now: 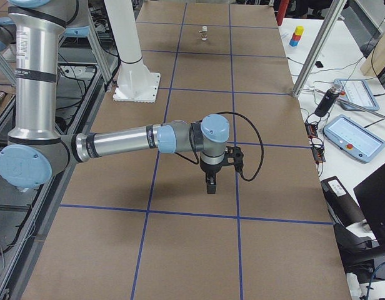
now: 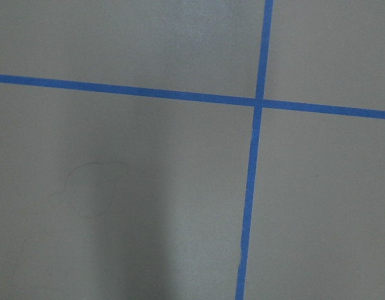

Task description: Assemble PPR valve and pipe with both arms

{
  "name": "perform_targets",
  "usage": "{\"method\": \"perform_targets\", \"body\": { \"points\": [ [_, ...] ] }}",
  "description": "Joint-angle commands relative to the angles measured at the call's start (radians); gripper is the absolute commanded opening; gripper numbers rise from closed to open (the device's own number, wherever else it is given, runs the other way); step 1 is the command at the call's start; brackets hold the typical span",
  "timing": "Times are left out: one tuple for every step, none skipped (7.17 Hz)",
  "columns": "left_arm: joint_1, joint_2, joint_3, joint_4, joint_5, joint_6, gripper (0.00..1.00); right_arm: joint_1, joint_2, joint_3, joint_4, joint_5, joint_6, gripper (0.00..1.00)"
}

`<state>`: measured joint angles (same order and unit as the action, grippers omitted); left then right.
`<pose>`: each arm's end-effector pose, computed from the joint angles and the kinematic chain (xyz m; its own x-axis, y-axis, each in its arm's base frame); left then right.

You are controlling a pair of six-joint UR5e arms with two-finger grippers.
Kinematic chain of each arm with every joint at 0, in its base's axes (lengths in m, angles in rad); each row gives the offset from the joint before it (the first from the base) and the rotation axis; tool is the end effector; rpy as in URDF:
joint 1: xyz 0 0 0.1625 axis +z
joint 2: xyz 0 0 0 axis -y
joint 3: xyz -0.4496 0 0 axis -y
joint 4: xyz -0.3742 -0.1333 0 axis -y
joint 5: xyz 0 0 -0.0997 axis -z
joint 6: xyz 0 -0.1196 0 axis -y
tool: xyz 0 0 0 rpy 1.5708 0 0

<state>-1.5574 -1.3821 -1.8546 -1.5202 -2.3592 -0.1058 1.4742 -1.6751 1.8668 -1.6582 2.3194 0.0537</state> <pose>-0.0432 -0.3921 0.6484 0.7020 -0.0647 -0.7093 0.0611 0.9977 -0.0306 0.0103 -0.4318 0.6151 0.7265 -0.0878 0.6815 0.0570 0.9961 0.0676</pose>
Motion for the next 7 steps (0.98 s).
{"method": "perform_targets", "body": {
  "points": [
    [0.000,-0.001,-0.006,0.005,-0.002,0.000,1.00,0.000,0.000,0.000,0.000,0.000,0.000,1.00],
    [0.000,-0.006,-0.009,0.008,-0.002,0.000,1.00,0.000,0.000,0.000,0.000,0.000,0.000,1.00],
    [0.000,-0.006,-0.032,0.009,-0.003,0.000,1.00,0.000,0.000,0.000,0.000,0.000,0.000,1.00],
    [0.000,-0.003,-0.038,0.003,-0.003,0.000,1.00,0.000,-0.002,0.000,0.000,0.000,0.000,1.00],
    [0.000,-0.003,-0.026,0.005,0.000,0.000,1.00,0.000,-0.002,0.000,0.002,0.002,0.000,1.00],
    [-0.001,0.006,-0.044,-0.001,-0.005,0.002,1.00,0.000,-0.002,-0.001,0.002,0.000,0.000,1.00],
    [-0.001,0.008,-0.052,-0.005,-0.024,0.002,1.00,0.000,-0.002,0.000,0.002,0.000,0.000,1.00]
  ]
}}
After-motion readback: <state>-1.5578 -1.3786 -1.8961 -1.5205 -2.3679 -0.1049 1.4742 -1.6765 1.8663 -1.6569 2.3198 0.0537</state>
